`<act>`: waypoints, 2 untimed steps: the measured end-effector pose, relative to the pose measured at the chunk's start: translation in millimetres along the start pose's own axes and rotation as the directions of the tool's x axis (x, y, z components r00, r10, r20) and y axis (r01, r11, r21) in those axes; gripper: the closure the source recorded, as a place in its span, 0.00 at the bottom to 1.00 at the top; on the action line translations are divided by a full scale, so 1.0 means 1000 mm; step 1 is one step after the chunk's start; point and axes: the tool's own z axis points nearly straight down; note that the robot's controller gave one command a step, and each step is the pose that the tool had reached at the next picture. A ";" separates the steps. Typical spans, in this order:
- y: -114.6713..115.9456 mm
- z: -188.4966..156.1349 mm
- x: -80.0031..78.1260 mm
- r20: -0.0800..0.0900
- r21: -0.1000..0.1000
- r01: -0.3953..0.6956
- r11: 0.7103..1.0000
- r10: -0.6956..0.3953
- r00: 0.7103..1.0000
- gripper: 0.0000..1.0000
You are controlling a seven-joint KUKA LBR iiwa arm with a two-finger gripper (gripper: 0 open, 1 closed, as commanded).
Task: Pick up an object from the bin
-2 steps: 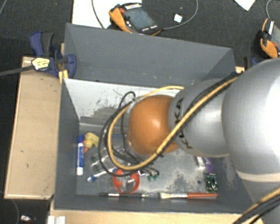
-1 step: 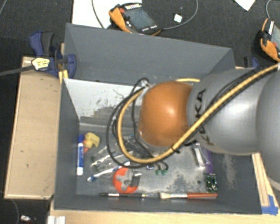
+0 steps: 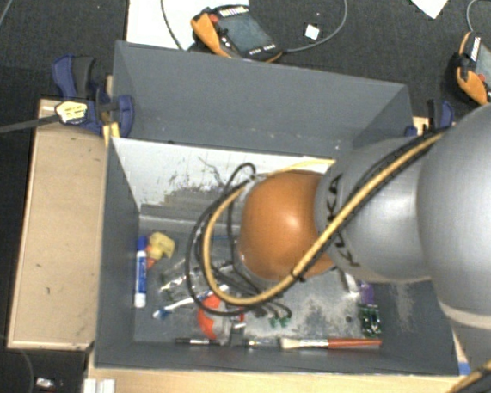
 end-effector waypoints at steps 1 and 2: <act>0.014 0.029 -0.003 0.021 0.003 0.106 0.994 -0.106 0.994 0.00; 0.035 0.028 -0.010 0.012 0.004 0.443 0.897 -0.443 0.896 1.00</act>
Offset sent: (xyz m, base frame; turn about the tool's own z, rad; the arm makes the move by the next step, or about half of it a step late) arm -0.0030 0.0351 -0.0302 -0.4617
